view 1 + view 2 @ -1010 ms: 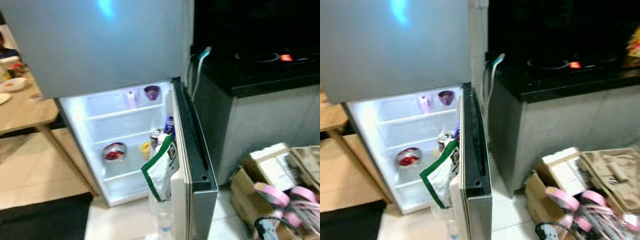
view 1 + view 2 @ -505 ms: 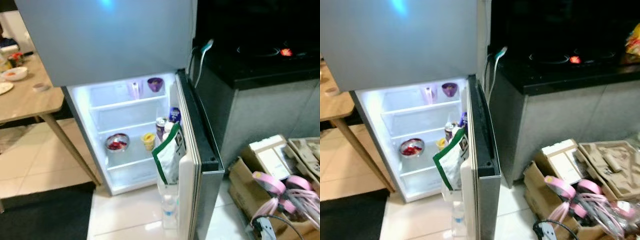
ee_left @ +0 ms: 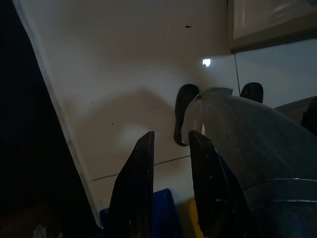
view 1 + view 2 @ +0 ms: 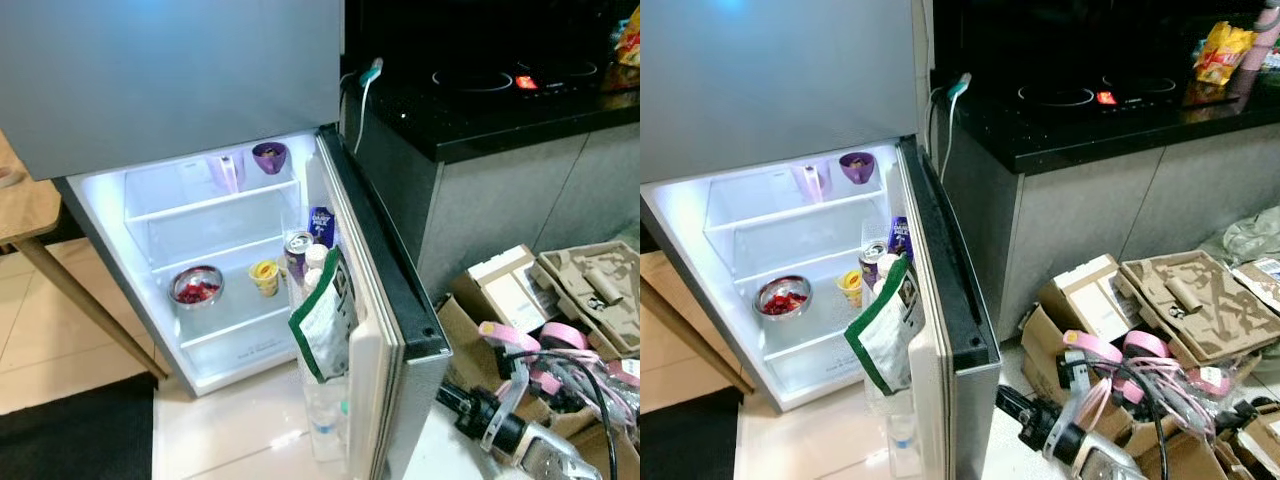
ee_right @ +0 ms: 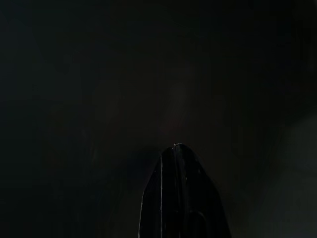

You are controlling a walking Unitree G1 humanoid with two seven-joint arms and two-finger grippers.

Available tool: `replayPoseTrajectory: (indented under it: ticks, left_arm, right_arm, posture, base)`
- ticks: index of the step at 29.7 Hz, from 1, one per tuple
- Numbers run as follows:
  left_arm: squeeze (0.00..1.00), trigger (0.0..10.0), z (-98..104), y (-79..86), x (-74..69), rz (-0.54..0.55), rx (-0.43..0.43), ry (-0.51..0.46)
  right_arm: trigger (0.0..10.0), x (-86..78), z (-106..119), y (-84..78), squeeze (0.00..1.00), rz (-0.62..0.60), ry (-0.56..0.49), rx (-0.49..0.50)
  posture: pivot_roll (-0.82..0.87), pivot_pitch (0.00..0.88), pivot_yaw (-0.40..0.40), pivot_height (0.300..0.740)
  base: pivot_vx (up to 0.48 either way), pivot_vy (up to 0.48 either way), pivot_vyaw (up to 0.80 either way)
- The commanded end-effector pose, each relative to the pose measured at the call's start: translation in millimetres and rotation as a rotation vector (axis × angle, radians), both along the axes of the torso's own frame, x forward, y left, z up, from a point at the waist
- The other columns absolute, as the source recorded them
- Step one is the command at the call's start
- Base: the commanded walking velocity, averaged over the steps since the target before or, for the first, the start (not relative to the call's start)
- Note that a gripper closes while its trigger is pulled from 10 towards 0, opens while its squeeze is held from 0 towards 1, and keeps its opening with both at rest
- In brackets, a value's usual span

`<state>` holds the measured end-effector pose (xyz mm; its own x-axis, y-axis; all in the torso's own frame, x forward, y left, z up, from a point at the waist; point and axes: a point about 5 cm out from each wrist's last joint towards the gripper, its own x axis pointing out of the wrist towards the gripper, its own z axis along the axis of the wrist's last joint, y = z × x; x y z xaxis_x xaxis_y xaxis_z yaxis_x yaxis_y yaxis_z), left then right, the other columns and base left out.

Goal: Restocking fridge

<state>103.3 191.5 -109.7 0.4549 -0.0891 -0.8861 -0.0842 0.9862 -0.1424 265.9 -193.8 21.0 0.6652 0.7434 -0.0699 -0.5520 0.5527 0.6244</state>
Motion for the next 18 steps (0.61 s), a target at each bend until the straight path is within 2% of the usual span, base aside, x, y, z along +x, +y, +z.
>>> replayPoseTrajectory:
  ticks: [1,2,4,6,8,9,10,11,13,14,15,16,17,18]
  left_arm:
    - [0.00,10.0,-8,-4.4,-27.0,-0.005,-0.017,0.107]
    - [0.00,10.0,-8,-4.8,-27.4,-0.007,-0.018,0.108]
    - [0.00,10.0,-8,-4.8,-27.4,-0.007,-0.018,0.108]
    - [0.00,10.0,-8,-5.3,-28.2,-0.012,-0.019,0.111]
    - [0.00,10.0,-8,-5.3,-28.2,-0.012,-0.019,0.111]
    - [0.00,10.0,-8,-5.4,-28.5,-0.016,-0.018,0.112]
    - [0.00,10.0,-8,-5.4,-28.5,-0.016,-0.018,0.112]
    - [0.00,10.0,-8,-5.5,-28.2,-0.017,-0.018,0.111]
    - [0.00,10.0,-8,-5.5,-28.2,-0.017,-0.018,0.111]
    - [0.00,10.0,-8,-5.5,-27.9,-0.017,-0.018,0.110]
    - [0.00,10.0,-8,-6.1,-27.1,-0.015,-0.021,0.107]
    - [0.00,10.0,-8,-6.1,-27.1,-0.015,-0.021,0.107]
    - [0.00,10.0,-8,-6.8,-26.6,-0.011,-0.024,0.105]
    - [0.00,10.0,-8,-6.8,-26.6,-0.011,-0.024,0.105]
  right_arm:
    - [10.0,-2.2,2,7.9,0.00,0.068,-0.010,0.025]
    - [10.0,-3.9,7,13.0,0.00,0.143,-0.030,0.042]
    - [10.0,-3.9,7,13.0,0.00,0.143,-0.030,0.042]
    - [10.0,-13.8,16,21.7,0.00,0.322,-0.053,0.074]
    - [10.0,-13.8,16,21.7,0.00,0.322,-0.053,0.074]
    - [10.0,-22.7,23,26.3,0.00,0.441,-0.065,0.082]
    - [10.0,-22.7,23,26.3,0.00,0.441,-0.065,0.082]
    - [10.0,-29.0,37,37.6,0.00,0.559,-0.101,0.103]
    - [10.0,-29.0,37,37.6,0.00,0.559,-0.101,0.103]
    - [10.0,-34.5,53,51.3,0.00,0.652,-0.140,0.139]
    - [10.0,-37.1,80,71.8,0.00,0.723,-0.208,0.260]
    - [10.0,-37.1,80,71.8,0.00,0.723,-0.208,0.260]
    - [10.0,-39.7,100,85.7,0.00,0.769,-0.255,0.350]
    - [10.0,-39.7,100,85.7,0.00,0.769,-0.255,0.350]
  posture:
    - [-0.10,0.041,0.009,0.740]
    - [-0.10,0.039,0.006,0.740]
    - [-0.10,0.039,0.006,0.740]
    - [-0.10,0.030,0.003,0.740]
    - [-0.10,0.030,0.003,0.740]
    - [-0.10,0.025,0.003,0.740]
    - [-0.10,0.025,0.003,0.740]
    - [-0.10,0.031,0.002,0.740]
    - [-0.10,0.031,0.002,0.740]
    - [-0.11,0.028,0.002,0.740]
    - [-0.10,0.029,0.001,0.740]
    - [-0.10,0.029,0.001,0.740]
    - [-0.10,0.029,0.001,0.740]
    - [-0.10,0.029,0.001,0.740]
  base:
    - [0.000,0.000,0.00]
    - [0.000,0.000,0.00]
    - [0.000,0.000,0.00]
    - [0.000,0.000,0.00]
    - [0.000,0.000,0.00]
    - [0.000,0.000,0.00]
    - [0.000,0.000,0.00]
    - [0.000,0.000,0.00]
    - [0.000,0.000,0.00]
    - [0.000,0.000,0.00]
    - [0.000,0.000,0.00]
    - [0.000,0.000,0.00]
    - [0.000,0.000,0.00]
    - [0.000,0.000,0.00]
